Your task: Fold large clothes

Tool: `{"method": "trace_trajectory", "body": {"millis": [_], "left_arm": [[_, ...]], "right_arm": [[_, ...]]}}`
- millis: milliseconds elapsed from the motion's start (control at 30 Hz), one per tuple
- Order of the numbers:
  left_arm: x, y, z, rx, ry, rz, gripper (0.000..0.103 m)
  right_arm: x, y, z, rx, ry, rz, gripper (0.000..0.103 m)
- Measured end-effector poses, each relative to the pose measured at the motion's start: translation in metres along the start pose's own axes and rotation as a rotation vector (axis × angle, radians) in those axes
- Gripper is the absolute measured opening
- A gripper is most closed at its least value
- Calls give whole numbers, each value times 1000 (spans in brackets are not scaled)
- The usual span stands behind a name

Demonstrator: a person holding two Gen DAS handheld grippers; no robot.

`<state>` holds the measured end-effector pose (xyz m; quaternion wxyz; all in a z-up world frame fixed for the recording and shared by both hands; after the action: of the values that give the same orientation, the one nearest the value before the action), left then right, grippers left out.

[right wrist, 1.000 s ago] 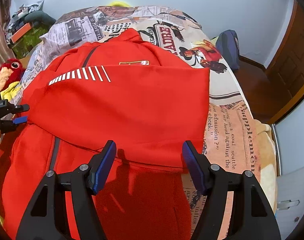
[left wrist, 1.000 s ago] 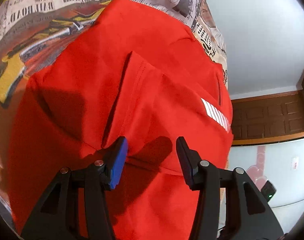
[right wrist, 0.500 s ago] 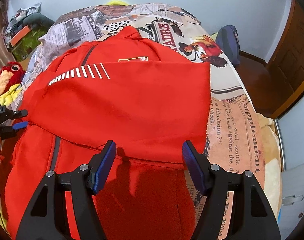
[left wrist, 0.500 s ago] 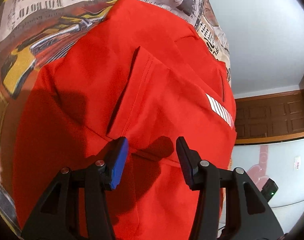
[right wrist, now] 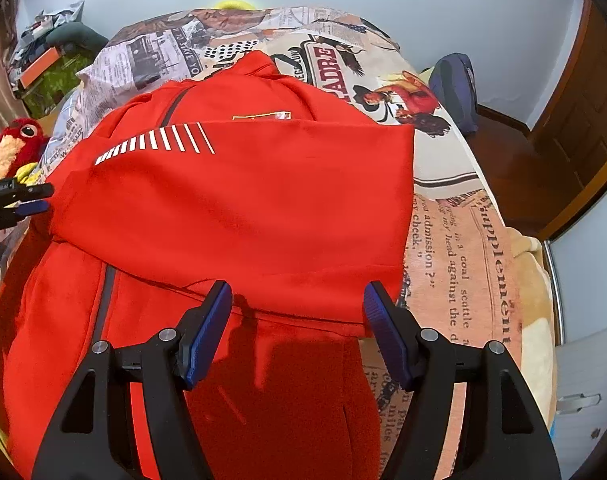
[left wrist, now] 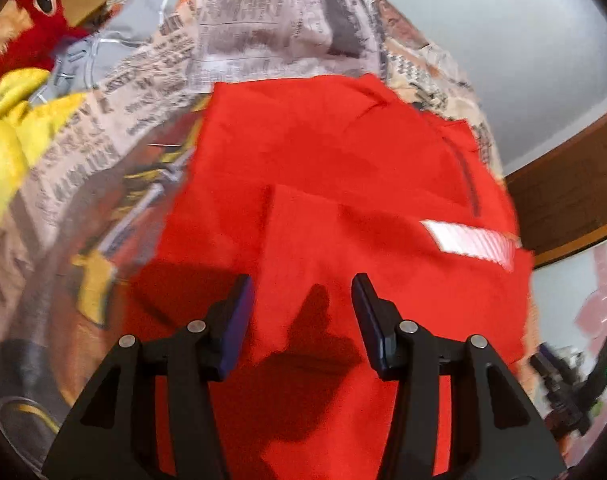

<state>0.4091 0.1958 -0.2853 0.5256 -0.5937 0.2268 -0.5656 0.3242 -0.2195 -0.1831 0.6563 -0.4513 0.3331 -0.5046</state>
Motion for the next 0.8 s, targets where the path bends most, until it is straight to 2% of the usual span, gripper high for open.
{"method": "trace_trajectory", "body": {"millis": [67, 167, 467, 500, 533, 567, 633, 733, 800], "left_arm": [[-13, 9, -1, -50, -24, -35, 49], [-27, 24, -5, -124, -69, -164, 49], [-23, 35, 4, -68, -64, -188, 48], [-20, 35, 6, -71, -62, -173, 39], [-18, 34, 7, -76, -57, -150, 20], [-14, 34, 9, -89, -40, -83, 14], [-1, 33, 12, -90, 1, -31, 6], [22, 5, 11, -3, 93, 65, 5], [34, -19, 11, 57, 133, 70, 3]], "right_arm": [[-1, 0, 0, 0, 4, 7, 65], [-5, 1, 1, 4, 2, 16, 65], [-18, 6, 2, -12, -38, -2, 65], [-19, 5, 3, -15, -36, -11, 65], [-19, 4, 3, -17, -32, -12, 65], [-18, 3, 3, -18, -22, -3, 65], [-17, -1, 3, -19, 2, 21, 65], [-14, -9, 4, -17, 49, 57, 65], [-12, -13, 7, -15, 69, 68, 65]]}}
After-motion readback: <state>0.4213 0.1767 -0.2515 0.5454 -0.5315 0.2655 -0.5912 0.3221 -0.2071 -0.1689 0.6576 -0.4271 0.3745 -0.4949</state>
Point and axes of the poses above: each gripper's, at about its wrist camera, not at the fingertips, and y roughly the way its jaws point, x to its right, z to its top, the point moved 1 cm from there along y, roughly the way its jaws point, and after that the axes turned 9 degrees about -x, right-handed, at the moved point
